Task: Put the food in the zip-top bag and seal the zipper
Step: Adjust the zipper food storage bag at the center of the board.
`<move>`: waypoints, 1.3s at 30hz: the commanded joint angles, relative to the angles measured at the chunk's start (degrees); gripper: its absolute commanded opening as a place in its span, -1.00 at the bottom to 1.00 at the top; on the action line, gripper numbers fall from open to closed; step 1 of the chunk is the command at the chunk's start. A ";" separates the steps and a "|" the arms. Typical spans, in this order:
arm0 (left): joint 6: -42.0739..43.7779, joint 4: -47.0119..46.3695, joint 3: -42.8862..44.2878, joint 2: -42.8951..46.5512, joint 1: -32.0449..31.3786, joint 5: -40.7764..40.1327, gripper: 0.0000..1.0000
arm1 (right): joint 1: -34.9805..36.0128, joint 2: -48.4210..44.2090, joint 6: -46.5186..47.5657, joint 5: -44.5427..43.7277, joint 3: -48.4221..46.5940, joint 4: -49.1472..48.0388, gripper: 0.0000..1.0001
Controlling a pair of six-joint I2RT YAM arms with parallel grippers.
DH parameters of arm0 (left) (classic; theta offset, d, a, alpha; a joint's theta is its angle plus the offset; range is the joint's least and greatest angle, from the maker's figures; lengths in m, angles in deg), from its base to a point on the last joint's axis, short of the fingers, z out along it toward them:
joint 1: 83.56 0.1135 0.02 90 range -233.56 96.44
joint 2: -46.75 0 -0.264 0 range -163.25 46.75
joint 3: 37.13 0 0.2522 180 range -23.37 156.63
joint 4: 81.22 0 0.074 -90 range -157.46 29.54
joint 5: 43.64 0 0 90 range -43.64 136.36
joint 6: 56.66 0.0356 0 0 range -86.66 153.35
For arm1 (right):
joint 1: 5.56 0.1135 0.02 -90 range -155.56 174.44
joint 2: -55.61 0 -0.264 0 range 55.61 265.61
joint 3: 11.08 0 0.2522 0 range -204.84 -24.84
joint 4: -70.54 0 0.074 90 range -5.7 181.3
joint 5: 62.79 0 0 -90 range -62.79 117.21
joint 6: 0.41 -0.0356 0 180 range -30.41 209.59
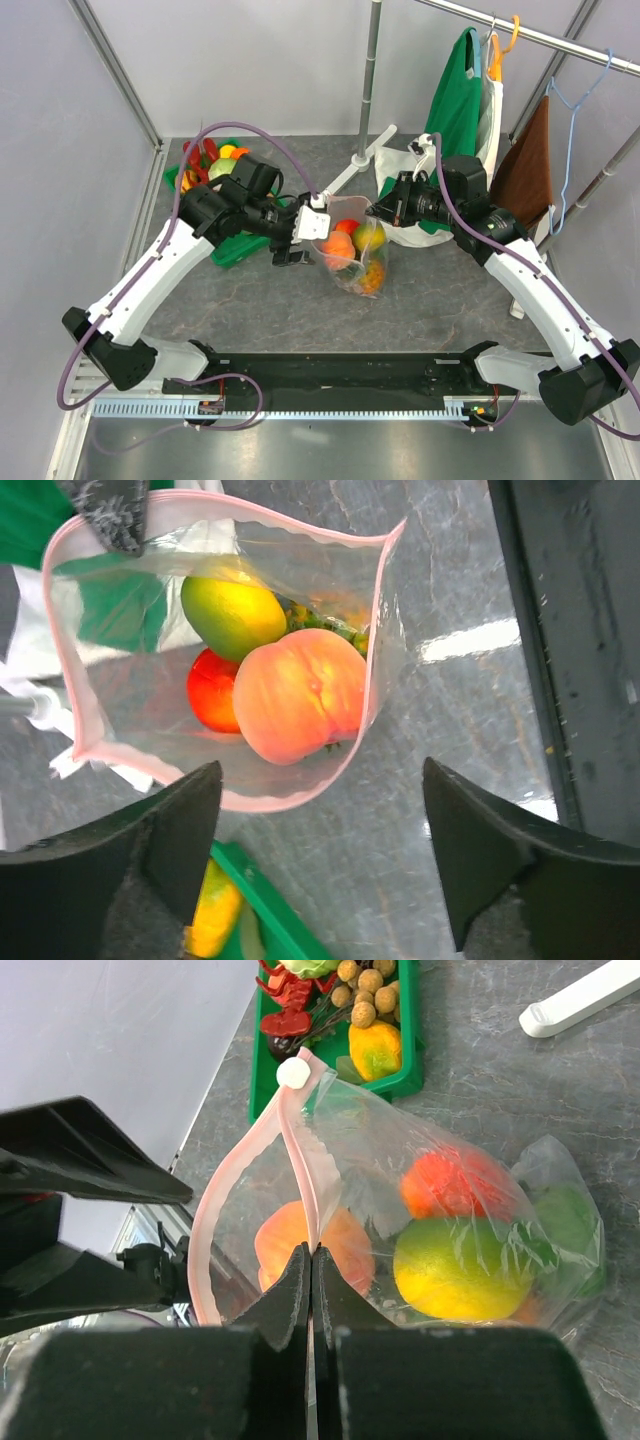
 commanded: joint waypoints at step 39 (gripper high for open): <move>-33.96 -21.47 0.33 5.17 3.69 1.24 0.50 | 2.45 6.89 25.26 14.89 -1.84 -0.46 -1.00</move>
